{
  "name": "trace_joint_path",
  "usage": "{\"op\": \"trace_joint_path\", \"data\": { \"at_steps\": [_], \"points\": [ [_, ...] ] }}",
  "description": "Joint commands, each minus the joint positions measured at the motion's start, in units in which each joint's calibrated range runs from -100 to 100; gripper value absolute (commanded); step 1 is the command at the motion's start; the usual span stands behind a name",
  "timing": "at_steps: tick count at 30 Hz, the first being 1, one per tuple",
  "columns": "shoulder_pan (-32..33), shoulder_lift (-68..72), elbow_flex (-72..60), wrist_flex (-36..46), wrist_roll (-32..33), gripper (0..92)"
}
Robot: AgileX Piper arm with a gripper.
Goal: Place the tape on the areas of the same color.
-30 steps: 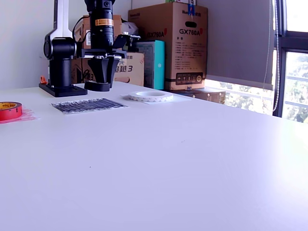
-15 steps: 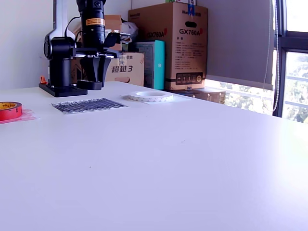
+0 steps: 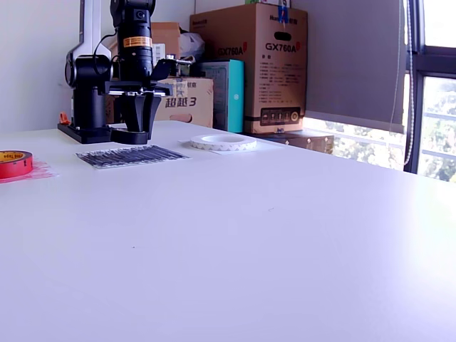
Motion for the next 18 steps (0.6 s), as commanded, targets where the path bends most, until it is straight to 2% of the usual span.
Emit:
{"op": "trace_joint_path", "data": {
  "at_steps": [1, 14, 16, 18],
  "points": [
    [-0.21, 0.19, -0.32, 0.4, 0.23, 0.0],
    [-0.05, 0.19, 0.13, 0.4, 0.23, 0.8],
    [0.1, 0.29, 0.13, 0.4, 0.23, 4.8],
    [0.18, 0.29, 0.23, 0.4, 0.23, 13.6]
  ]
}}
